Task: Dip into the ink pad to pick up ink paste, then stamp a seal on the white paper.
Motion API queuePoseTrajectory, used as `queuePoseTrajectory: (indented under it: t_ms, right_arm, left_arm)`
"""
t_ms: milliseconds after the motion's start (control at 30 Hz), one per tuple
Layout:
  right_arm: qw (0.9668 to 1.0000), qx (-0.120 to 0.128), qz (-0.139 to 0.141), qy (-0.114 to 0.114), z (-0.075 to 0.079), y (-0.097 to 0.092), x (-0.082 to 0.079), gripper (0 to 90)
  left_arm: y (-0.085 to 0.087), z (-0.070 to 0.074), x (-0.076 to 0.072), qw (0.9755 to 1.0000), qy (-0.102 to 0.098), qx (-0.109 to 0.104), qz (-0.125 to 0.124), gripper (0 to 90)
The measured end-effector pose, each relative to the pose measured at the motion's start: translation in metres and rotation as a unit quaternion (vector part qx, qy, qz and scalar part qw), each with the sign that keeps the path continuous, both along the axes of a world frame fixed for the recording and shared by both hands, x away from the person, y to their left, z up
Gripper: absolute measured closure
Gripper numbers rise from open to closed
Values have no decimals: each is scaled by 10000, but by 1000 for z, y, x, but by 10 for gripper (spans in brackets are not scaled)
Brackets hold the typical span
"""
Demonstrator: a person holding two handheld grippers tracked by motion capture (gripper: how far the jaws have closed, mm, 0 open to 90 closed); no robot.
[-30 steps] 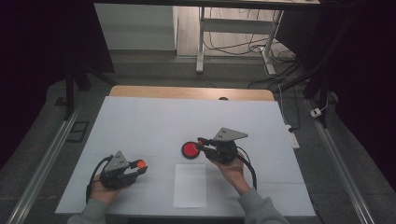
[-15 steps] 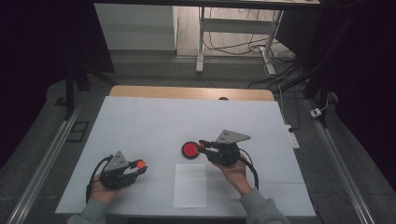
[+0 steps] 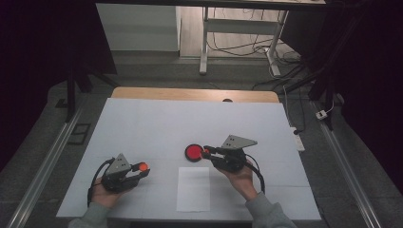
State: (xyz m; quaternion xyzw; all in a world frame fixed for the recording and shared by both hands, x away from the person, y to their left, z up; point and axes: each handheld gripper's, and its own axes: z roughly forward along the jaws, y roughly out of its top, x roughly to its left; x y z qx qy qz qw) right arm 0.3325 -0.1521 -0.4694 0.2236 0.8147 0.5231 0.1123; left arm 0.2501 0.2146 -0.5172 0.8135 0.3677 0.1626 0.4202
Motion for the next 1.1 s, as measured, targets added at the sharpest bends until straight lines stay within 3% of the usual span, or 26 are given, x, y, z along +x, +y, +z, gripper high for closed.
queuePoseTrajectory:
  t_ms: [467,1100]
  right_arm:
    - [9999,9,116,0,0,-1,-12,729]
    - [9993,-172,337,51,-5,8,-23,728]
  left_arm:
    - [0,0,0,10000,-12,-2,-9,647]
    - [0,0,0,10000,-19,6,-13,647]
